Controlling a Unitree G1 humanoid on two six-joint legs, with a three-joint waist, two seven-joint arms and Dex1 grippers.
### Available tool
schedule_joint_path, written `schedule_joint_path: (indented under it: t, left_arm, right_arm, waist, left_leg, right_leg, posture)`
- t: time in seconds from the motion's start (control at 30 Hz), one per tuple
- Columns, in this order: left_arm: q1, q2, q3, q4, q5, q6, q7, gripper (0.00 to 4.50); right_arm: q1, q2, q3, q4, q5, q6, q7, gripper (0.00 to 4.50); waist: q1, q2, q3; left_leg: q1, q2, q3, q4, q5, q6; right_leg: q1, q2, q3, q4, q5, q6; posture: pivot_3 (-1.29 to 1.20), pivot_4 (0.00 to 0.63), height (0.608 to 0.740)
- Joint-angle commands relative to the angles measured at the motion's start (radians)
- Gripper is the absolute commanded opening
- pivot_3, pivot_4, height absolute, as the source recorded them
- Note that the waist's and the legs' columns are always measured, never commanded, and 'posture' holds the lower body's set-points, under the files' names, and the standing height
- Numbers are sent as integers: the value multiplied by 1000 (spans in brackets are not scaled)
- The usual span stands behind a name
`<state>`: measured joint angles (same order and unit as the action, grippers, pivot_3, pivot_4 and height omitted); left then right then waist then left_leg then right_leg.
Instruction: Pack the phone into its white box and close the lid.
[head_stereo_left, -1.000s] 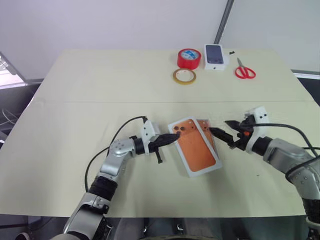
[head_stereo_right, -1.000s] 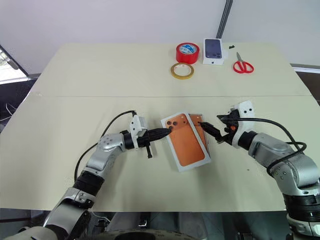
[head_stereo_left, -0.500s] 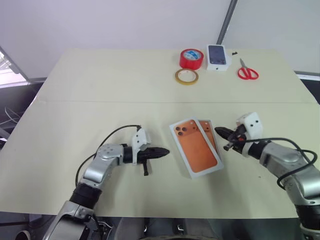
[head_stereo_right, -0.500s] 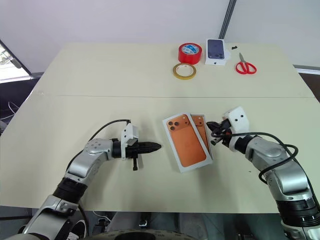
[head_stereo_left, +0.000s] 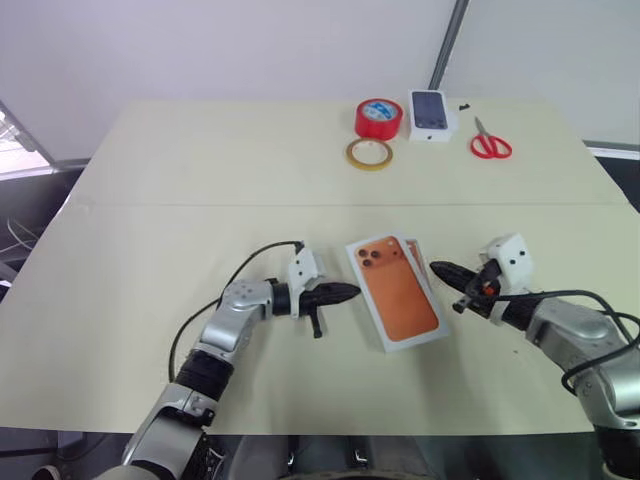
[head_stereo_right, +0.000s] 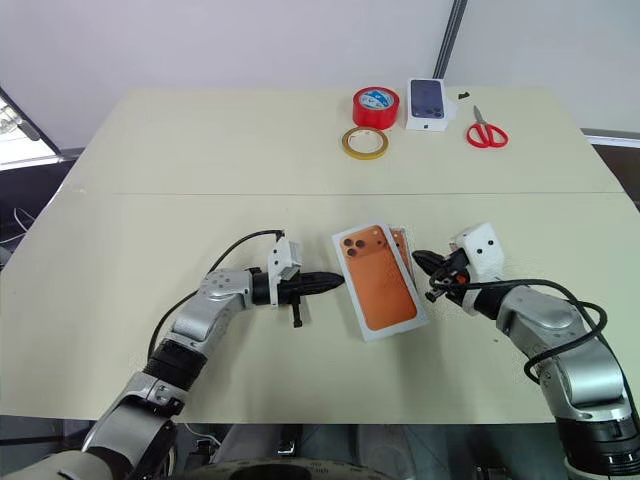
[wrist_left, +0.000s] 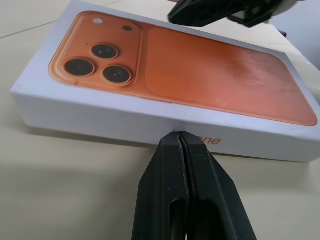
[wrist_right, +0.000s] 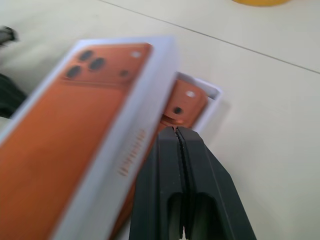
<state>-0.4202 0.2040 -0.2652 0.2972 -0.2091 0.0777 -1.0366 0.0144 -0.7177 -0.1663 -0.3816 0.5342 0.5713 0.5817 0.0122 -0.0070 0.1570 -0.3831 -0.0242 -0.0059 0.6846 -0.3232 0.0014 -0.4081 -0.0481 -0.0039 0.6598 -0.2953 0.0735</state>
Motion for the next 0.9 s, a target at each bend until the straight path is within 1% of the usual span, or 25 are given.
schedule_joint_path:
  t: [0.03,0.17,0.3,0.43,0.67,0.9]
  left_arm:
    - [-27,-18,2,3,7,-23,19,32]
    - [-46,-38,2,20,12,-32,32,32]
    - [-67,-46,14,39,11,-41,45,32]
    - [-95,-77,37,47,-10,-35,72,32]
    - [-116,-101,26,102,24,-67,77,32]
    - [-127,-121,29,122,26,-60,76,32]
  right_arm:
    - [6,18,-2,-40,-7,-5,1,39]
    - [8,18,18,-15,-60,-25,-1,39]
    - [5,23,20,-13,-71,-28,15,39]
    - [-12,34,11,-9,-72,-15,8,39]
    - [-29,46,12,11,-103,-16,-8,39]
    - [-36,52,7,35,-133,-22,-20,39]
  waist:
    - [0,0,0]
    - [0,0,0]
    - [0,0,0]
    - [0,0,0]
    - [0,0,0]
    - [0,0,0]
  left_leg:
    - [0,0,0,0,0,0]
    - [0,0,0,0,0,0]
    - [0,0,0,0,0,0]
    - [0,0,0,0,0,0]
    - [0,0,0,0,0,0]
    - [0,0,0,0,0,0]
  right_leg:
    - [0,0,0,0,0,0]
    - [0,0,0,0,0,0]
    - [0,0,0,0,0,0]
    - [0,0,0,0,0,0]
    - [0,1,0,1,0,0]
    - [0,1,0,1,0,0]
  posture:
    - [0,150,740]
    - [0,150,740]
    - [0,150,740]
    - [0,150,740]
    - [0,150,740]
    - [0,150,740]
